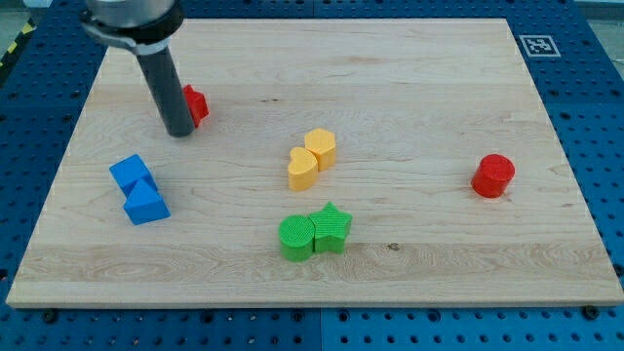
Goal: Move red star towards the top right
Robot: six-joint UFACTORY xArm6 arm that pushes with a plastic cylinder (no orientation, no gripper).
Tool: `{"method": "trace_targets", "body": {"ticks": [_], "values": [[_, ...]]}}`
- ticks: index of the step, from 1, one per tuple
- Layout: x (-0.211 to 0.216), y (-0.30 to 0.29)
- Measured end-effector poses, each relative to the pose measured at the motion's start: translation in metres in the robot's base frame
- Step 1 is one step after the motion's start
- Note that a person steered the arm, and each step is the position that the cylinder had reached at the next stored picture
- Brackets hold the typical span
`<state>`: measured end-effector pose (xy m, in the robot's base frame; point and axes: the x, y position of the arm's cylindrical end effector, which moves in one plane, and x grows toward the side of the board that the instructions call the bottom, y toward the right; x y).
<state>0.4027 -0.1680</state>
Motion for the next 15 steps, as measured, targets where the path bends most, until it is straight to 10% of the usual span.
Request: {"method": "trace_targets", "body": {"ticks": [4, 15], "values": [[-0.054, -0.06], [-0.129, 0.311]]}}
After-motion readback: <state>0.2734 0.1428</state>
